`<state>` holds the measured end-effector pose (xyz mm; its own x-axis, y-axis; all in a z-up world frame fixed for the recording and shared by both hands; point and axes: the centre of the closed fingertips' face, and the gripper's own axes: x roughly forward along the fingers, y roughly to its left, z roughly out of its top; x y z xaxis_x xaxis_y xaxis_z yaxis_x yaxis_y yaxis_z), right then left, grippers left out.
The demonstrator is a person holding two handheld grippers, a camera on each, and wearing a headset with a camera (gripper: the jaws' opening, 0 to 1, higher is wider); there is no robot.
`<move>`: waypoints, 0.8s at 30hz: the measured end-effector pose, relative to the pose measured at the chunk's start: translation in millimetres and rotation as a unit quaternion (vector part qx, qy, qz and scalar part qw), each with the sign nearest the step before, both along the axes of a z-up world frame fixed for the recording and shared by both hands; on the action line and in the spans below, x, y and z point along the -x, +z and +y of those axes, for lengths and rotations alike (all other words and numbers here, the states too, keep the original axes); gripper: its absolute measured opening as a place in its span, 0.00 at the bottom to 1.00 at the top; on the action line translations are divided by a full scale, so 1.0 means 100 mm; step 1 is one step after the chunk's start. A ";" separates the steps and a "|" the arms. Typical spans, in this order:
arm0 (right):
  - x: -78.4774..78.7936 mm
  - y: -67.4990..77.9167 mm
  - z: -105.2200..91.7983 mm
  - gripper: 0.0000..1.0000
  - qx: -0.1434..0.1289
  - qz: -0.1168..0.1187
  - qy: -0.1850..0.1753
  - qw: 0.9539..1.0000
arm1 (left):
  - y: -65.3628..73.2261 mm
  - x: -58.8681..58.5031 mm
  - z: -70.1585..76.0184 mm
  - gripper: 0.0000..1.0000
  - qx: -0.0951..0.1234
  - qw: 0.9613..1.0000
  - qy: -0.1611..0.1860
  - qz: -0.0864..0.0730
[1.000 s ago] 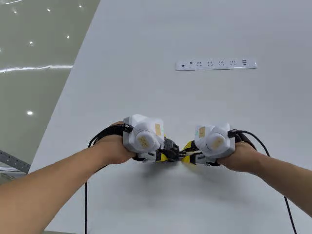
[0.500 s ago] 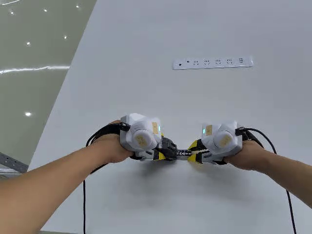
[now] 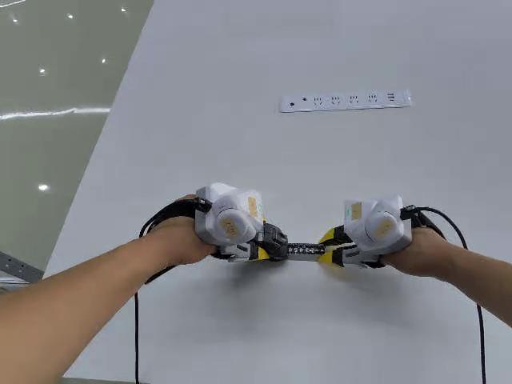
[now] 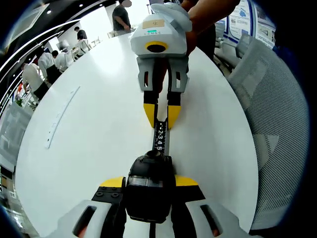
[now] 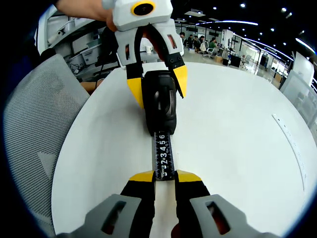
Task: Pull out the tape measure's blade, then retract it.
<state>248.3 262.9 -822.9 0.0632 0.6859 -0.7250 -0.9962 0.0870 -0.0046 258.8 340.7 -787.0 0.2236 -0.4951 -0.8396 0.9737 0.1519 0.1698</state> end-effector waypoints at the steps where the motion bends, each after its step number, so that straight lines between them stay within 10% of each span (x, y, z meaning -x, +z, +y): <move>1: 0.00 0.00 -0.02 0.11 0.000 0.001 -0.002 1.000 | 0.00 0.00 0.00 0.31 -0.002 1.000 -0.001 0.000; 24: 0.00 -0.04 -0.43 0.10 0.012 0.005 -0.010 1.000 | -0.01 0.00 -0.01 0.31 -0.008 1.000 -0.005 0.002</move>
<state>248.2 219.4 -826.9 0.0691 0.6677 -0.7412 -0.9944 0.1060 0.0028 258.5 339.8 -787.9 0.2159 -0.4840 -0.8480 0.9757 0.1396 0.1688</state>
